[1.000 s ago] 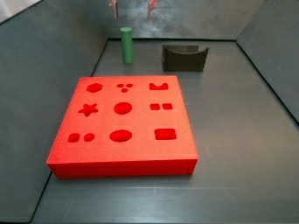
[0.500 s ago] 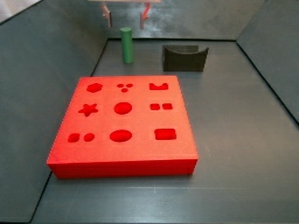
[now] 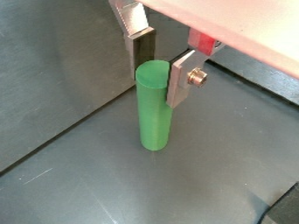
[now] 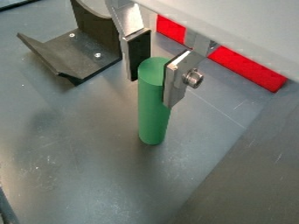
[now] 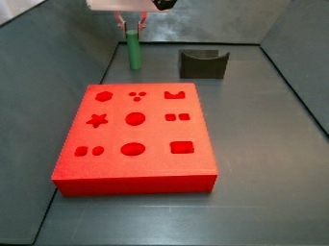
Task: Pick up the round object. Move up. Move to above the board. Insert the round object.
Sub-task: Pick up the round object, then move up.
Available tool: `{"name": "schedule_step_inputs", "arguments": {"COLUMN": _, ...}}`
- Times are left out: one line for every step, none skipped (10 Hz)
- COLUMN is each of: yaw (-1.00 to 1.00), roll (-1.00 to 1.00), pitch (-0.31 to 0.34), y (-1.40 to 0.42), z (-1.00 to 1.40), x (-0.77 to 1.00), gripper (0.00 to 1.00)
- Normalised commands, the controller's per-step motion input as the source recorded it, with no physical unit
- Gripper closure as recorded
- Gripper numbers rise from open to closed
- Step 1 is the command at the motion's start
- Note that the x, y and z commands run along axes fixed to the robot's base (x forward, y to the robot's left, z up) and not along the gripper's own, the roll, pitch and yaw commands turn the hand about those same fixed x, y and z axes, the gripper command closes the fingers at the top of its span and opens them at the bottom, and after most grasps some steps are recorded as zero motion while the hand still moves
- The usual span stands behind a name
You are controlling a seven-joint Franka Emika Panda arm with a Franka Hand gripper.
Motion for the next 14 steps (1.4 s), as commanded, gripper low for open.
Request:
{"name": "schedule_step_inputs", "arguments": {"yaw": 0.05, "roll": 0.03, "pitch": -0.027, "y": -0.1, "z": -0.03, "x": 0.0, "gripper": 1.0}}
{"name": "schedule_step_inputs", "arguments": {"yaw": 0.0, "roll": 0.0, "pitch": 0.0, "y": 0.0, "z": 0.0, "x": 0.0, "gripper": 1.0}}
{"name": "schedule_step_inputs", "arguments": {"yaw": 0.0, "roll": 0.0, "pitch": 0.0, "y": 0.0, "z": 0.0, "x": 0.0, "gripper": 1.0}}
{"name": "schedule_step_inputs", "arguments": {"yaw": 0.0, "roll": 0.0, "pitch": 0.0, "y": 0.0, "z": 0.0, "x": 0.0, "gripper": 1.0}}
{"name": "schedule_step_inputs", "arguments": {"yaw": 0.0, "roll": 0.0, "pitch": 0.0, "y": 0.0, "z": 0.0, "x": 0.0, "gripper": 1.0}}
{"name": "schedule_step_inputs", "arguments": {"yaw": 0.0, "roll": 0.0, "pitch": 0.0, "y": 0.0, "z": 0.0, "x": 0.0, "gripper": 1.0}}
{"name": "schedule_step_inputs", "arguments": {"yaw": 0.0, "roll": 0.0, "pitch": 0.0, "y": 0.0, "z": 0.0, "x": 0.0, "gripper": 1.0}}
{"name": "schedule_step_inputs", "arguments": {"yaw": 0.0, "roll": 0.0, "pitch": 0.0, "y": 0.0, "z": 0.0, "x": 0.0, "gripper": 1.0}}
{"name": "schedule_step_inputs", "arguments": {"yaw": 0.0, "roll": 0.0, "pitch": 0.0, "y": 0.0, "z": 0.0, "x": 0.0, "gripper": 1.0}}
{"name": "schedule_step_inputs", "arguments": {"yaw": 0.0, "roll": 0.0, "pitch": 0.0, "y": 0.0, "z": 0.0, "x": 0.0, "gripper": 1.0}}
{"name": "schedule_step_inputs", "arguments": {"yaw": 0.0, "roll": 0.0, "pitch": 0.0, "y": 0.0, "z": 0.0, "x": 0.0, "gripper": 1.0}}
{"name": "schedule_step_inputs", "arguments": {"yaw": 0.0, "roll": 0.0, "pitch": 0.0, "y": 0.0, "z": 0.0, "x": 0.0, "gripper": 1.0}}
{"name": "schedule_step_inputs", "arguments": {"yaw": 0.0, "roll": 0.0, "pitch": 0.0, "y": 0.0, "z": 0.83, "x": 0.0, "gripper": 1.0}}
{"name": "schedule_step_inputs", "arguments": {"yaw": 0.0, "roll": -0.01, "pitch": 0.048, "y": -0.01, "z": 0.75, "x": -0.08, "gripper": 1.0}}
